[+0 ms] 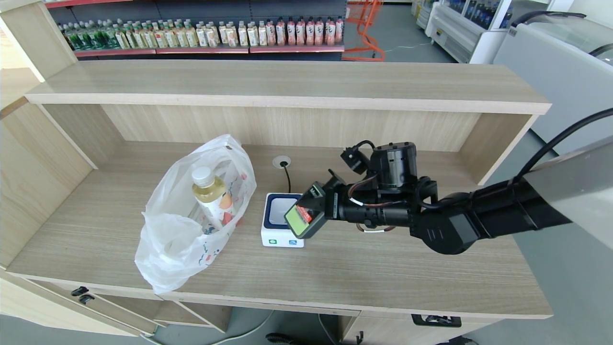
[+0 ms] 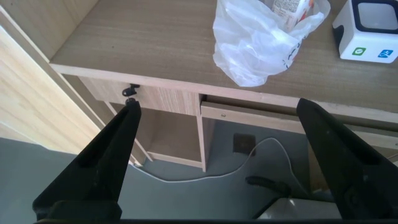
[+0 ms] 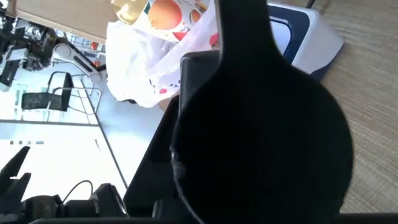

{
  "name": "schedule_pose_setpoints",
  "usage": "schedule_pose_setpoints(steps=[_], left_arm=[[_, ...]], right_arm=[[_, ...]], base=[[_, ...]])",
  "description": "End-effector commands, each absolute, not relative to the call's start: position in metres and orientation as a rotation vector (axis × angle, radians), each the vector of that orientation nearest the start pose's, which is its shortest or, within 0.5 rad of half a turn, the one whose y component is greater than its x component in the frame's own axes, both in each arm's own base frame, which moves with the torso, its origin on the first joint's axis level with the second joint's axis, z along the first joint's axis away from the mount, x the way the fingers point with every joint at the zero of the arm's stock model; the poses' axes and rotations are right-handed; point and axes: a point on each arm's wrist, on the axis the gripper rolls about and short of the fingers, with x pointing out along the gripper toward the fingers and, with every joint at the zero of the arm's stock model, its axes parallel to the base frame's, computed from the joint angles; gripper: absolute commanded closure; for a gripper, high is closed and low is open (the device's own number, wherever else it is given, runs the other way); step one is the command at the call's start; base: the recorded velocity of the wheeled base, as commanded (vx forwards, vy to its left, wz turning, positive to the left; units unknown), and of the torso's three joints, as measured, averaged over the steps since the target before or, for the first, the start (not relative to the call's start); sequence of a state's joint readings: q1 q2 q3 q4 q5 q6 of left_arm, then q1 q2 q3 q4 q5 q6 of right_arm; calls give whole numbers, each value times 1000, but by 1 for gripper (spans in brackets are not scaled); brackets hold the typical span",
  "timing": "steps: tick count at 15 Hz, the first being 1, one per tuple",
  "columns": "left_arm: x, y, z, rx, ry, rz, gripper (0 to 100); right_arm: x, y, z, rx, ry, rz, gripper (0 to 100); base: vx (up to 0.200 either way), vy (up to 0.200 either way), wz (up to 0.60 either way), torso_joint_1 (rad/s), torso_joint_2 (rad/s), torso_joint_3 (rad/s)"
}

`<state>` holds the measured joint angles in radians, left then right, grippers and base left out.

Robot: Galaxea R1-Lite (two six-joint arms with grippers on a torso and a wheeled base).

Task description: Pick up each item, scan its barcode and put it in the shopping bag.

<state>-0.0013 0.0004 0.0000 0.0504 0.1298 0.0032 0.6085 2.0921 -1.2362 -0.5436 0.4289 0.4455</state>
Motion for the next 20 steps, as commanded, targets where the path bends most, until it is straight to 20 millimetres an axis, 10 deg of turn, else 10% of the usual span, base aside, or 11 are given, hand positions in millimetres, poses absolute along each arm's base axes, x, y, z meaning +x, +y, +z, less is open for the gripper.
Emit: schedule_pose_setpoints(steps=[1,20], left_arm=[[-23,3,70,6,51,129,0],[-23,3,70,6,51,129,0]], right_arm=[[342,248,137,344,551,938,100],[373,276,117,313,365,940,100]], base=[[0,0,0,0,0,0],[0,0,0,0,0,0]])
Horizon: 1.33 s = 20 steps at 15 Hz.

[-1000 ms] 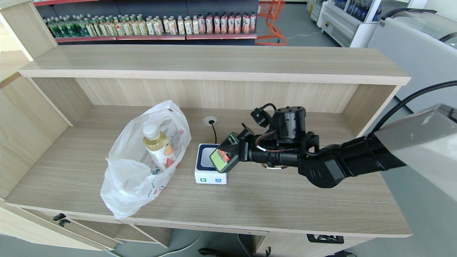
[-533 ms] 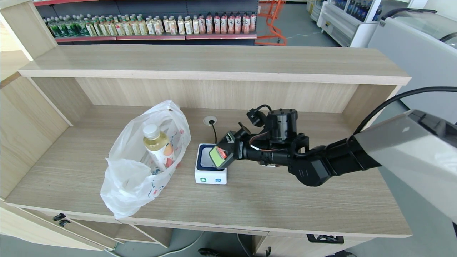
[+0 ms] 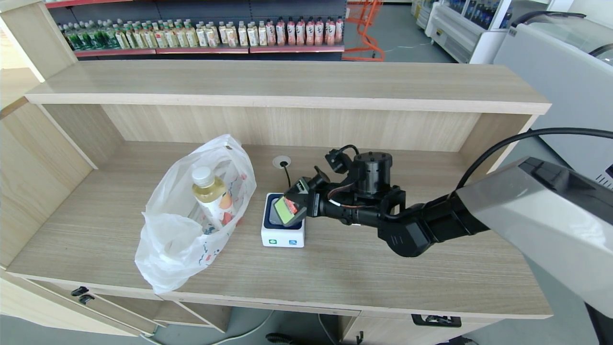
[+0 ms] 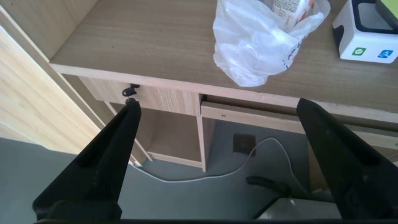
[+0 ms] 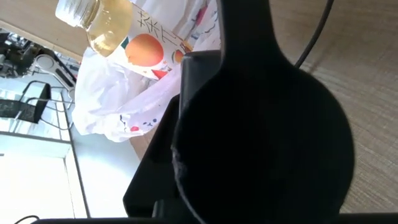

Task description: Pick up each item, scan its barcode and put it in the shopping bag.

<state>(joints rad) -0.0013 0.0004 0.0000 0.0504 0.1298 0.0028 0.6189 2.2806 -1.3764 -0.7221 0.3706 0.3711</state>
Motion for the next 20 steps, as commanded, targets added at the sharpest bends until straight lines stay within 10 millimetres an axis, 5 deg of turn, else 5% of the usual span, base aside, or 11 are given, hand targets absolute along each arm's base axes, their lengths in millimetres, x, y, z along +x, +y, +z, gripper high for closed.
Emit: schedule_pose_setpoints(steps=[1,3,4,7,9,12,16,20], left_arm=[[-23,3,70,6,51,129,0],[-23,3,70,6,51,130,0],[-23,3,70,6,51,129,0],[-23,3,70,6,51,130,0],[-23,3,70,6,51,129,0],[-23,3,70,6,51,129,0],[-23,3,70,6,51,130,0],[-23,3,70,8,51,129,0]], right_arm=[[374,277,121,315,351,943,100],[375,276,137,327,312,952,100],[366,263,174,347,242,965,100],[344,214,221,314,141,940,100],[332,177,217,55,58,878,100],[270,144,244,27,30,879,100],[224,120,249,-18,70,864,100],[214,115,242,-56,72,865,100]], base=[[0,0,0,0,0,0],[0,0,0,0,0,0],[0,0,0,0,0,0],[0,0,0,0,0,0],[0,0,0,0,0,0],[0,0,0,0,0,0],[0,0,0,0,0,0],[0,0,0,0,0,0]])
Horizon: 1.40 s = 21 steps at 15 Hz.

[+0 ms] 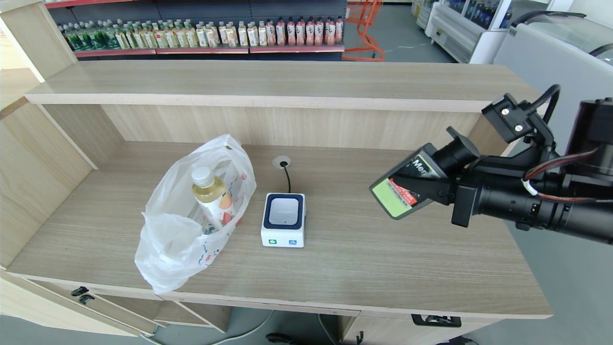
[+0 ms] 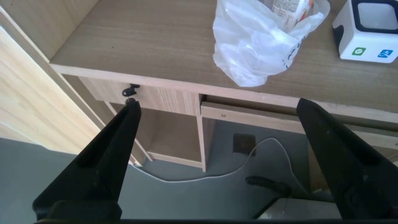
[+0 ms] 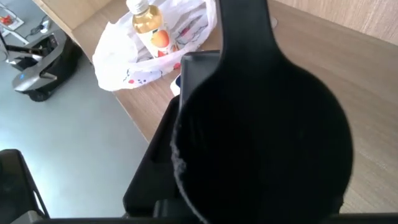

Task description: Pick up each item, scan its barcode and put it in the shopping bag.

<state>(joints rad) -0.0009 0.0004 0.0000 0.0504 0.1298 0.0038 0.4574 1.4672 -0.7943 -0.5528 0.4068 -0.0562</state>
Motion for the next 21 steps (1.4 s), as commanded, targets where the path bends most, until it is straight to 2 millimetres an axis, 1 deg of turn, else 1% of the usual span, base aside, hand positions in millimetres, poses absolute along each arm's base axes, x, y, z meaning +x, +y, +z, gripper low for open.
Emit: schedule_pose_setpoints(steps=[1,2,7,10,15,16,17,20,21], left_arm=[[-23,3,70,6,51,129,0],[-23,3,70,6,51,129,0],[-23,3,70,-4,49,129,0],[-23,3,70,-3,49,129,0],[-23,3,70,-1,49,129,0],[-23,3,70,-1,49,129,0],[-23,3,70,2,50,129,0],[-23,3,70,3,51,129,0],[-23,3,70,3,51,130,0]], right_arm=[[214,115,242,-56,74,866,100],[214,115,242,-56,75,867,100],[214,119,241,-55,80,875,100],[210,124,242,-48,81,900,100],[212,125,241,-45,89,873,100],[212,125,241,-45,89,873,100],[216,125,237,-23,116,864,100],[231,123,233,-21,132,828,100],[236,125,233,-20,134,825,100]], base=[[0,0,0,0,0,0],[0,0,0,0,0,0],[0,200,0,5,3,3],[0,200,0,2,1,9],[0,200,0,2,3,6],[0,0,0,0,0,0],[0,0,0,0,0,0],[0,0,0,0,0,0],[200,0,0,-2,-2,2]])
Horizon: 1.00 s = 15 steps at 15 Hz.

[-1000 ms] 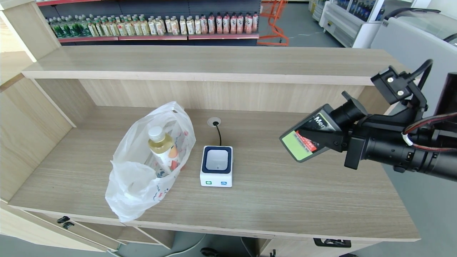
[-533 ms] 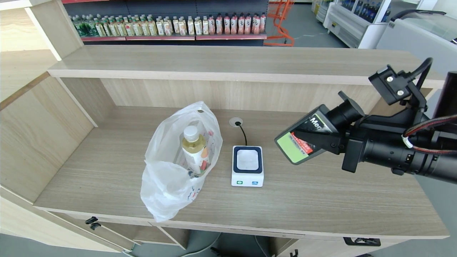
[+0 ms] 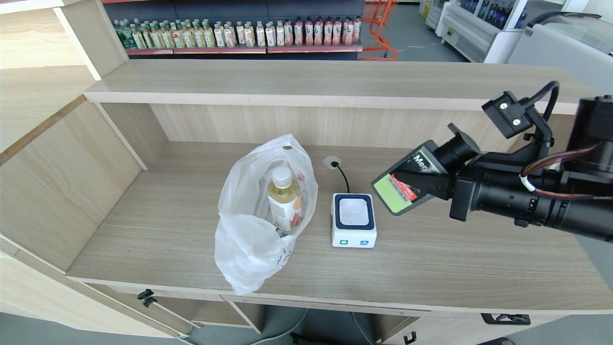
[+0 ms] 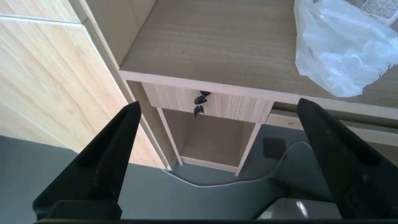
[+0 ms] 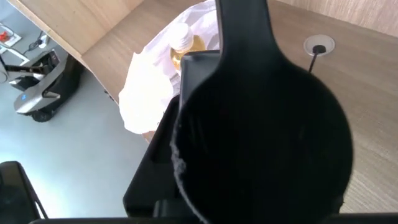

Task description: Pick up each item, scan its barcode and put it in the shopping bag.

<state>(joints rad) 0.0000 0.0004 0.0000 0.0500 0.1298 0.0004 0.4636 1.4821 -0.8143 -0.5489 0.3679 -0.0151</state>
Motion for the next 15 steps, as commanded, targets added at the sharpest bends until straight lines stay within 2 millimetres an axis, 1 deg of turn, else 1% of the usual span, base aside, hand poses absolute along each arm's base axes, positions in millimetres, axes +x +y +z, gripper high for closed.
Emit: schedule_pose_setpoints(steps=[1,3,5,7,8,9,11,13,14,15], left_arm=[[-23,3,70,3,51,127,0],[-23,3,70,2,50,129,0],[-23,3,70,3,51,129,0],[-23,3,70,2,50,129,0],[-23,3,70,2,50,129,0],[-23,3,70,2,50,129,0],[-23,3,70,2,50,129,0],[-23,3,70,2,50,129,0],[-23,3,70,3,51,130,0],[-23,3,70,3,51,129,0]], right_arm=[[240,124,235,-20,131,816,100],[251,128,235,-18,132,813,100],[261,133,231,-13,147,811,100],[275,139,221,-1,187,796,100],[286,145,214,-1,207,771,100],[289,148,211,5,216,767,100],[300,163,207,26,233,791,100],[313,184,202,16,225,826,100],[318,189,199,11,223,829,100],[330,199,194,-20,198,855,100]], base=[[200,0,0,-12,-2,12],[200,0,0,-12,-10,7],[0,0,0,0,0,0],[0,0,0,0,0,0],[0,0,0,0,0,0],[0,0,0,0,0,0],[0,0,0,0,0,0],[0,0,0,0,0,0],[0,0,0,0,0,0],[0,0,0,0,0,0]])
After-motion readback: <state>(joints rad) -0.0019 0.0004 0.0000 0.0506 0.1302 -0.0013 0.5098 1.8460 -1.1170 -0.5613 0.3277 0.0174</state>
